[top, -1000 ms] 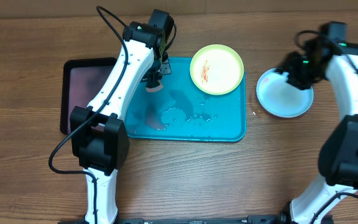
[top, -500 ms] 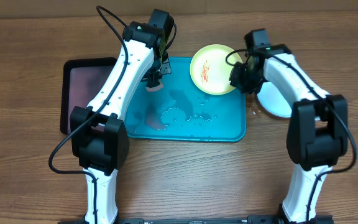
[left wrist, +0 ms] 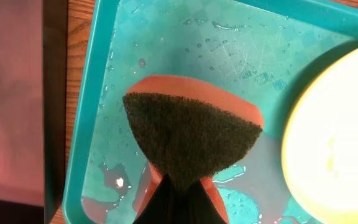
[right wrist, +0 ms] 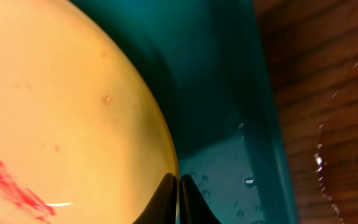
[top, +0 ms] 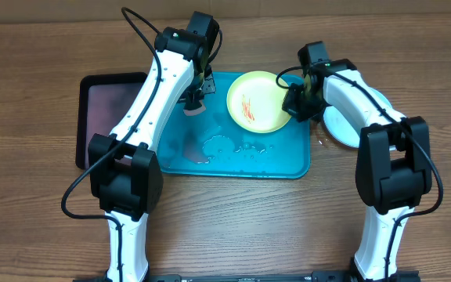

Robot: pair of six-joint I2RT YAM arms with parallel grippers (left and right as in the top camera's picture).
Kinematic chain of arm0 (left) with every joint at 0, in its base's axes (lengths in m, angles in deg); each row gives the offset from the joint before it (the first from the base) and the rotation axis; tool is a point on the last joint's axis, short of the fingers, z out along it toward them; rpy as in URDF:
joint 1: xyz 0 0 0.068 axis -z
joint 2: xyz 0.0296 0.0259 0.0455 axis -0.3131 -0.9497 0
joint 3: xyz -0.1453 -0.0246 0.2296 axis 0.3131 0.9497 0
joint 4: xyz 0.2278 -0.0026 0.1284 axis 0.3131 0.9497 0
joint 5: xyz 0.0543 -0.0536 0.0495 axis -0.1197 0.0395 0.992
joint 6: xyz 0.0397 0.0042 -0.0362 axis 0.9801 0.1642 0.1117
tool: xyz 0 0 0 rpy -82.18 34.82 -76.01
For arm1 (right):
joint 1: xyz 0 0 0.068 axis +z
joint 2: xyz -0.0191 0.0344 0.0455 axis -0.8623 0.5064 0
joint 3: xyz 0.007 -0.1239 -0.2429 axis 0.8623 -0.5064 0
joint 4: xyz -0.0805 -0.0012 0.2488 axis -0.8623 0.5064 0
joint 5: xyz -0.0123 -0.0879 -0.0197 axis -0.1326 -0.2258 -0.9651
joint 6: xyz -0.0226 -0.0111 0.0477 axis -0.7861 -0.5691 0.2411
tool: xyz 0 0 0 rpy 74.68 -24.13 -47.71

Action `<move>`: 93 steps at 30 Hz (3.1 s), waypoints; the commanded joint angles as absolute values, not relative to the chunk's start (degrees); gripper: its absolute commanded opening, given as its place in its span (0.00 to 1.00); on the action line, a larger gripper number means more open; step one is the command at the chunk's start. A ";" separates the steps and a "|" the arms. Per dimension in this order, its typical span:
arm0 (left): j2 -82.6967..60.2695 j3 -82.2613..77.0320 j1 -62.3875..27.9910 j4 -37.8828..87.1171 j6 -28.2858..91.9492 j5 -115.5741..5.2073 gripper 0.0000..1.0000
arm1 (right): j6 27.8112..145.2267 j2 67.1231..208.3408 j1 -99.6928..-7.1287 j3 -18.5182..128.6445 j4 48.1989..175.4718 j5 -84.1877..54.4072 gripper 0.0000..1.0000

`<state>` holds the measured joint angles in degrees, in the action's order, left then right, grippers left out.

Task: Clean dirty plates on tray and stack at the side
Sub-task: 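Grasp the yellow plate rim with the right gripper and pull it center, then lower the sponge in the left gripper onto the yellow plate and scrub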

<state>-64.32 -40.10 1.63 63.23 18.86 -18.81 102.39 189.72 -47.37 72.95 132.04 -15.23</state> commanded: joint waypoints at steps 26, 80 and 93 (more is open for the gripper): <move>-64.40 -39.73 2.02 63.25 18.14 -19.05 0.04 | 90.34 186.72 -37.44 78.88 142.21 -12.37 0.44; -64.42 -36.82 2.02 62.35 16.76 -19.25 0.04 | 105.51 187.53 -38.19 66.94 127.30 -14.18 0.04; -64.45 -24.95 5.24 51.88 19.43 -22.31 0.04 | 105.88 187.53 -35.98 66.94 127.36 -15.01 0.04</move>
